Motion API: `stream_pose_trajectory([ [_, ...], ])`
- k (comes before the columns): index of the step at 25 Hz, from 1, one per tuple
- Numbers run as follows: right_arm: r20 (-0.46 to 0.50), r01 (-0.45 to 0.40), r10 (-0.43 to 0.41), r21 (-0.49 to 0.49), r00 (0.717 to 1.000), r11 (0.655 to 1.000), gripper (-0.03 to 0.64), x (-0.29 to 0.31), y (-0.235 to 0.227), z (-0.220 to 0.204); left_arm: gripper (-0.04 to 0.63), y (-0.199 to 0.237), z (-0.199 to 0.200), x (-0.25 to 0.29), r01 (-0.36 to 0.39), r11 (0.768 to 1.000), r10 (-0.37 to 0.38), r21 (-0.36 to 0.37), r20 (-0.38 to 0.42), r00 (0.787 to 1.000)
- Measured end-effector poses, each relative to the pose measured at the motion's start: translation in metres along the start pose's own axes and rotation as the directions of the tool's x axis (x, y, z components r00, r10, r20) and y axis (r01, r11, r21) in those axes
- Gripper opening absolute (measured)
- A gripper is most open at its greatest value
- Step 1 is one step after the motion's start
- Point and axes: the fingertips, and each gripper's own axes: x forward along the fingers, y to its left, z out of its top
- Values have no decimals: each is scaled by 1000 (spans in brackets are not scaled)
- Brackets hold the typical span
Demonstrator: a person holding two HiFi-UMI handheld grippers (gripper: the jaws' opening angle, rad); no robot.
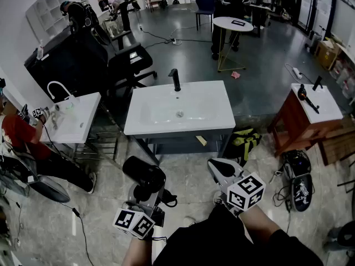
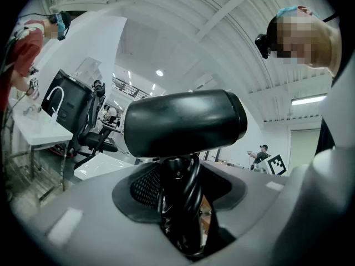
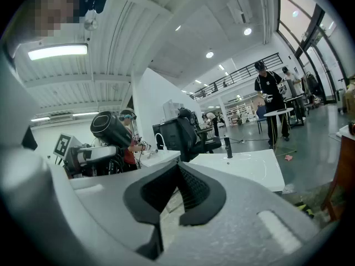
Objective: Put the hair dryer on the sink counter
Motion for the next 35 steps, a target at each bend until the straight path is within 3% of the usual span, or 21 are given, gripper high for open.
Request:
stream_pose_trajectory([
  [9,-10,-4,4,-44,1000,999,2,-1,3,1,207,-1,-1,-2,-3,1000,3,-7,-4,1000],
  [35,-24,34,-34,-9,999,999,2,14,16,-13,206,27,0,-22,4,1000,-4,-5,-11,1000],
])
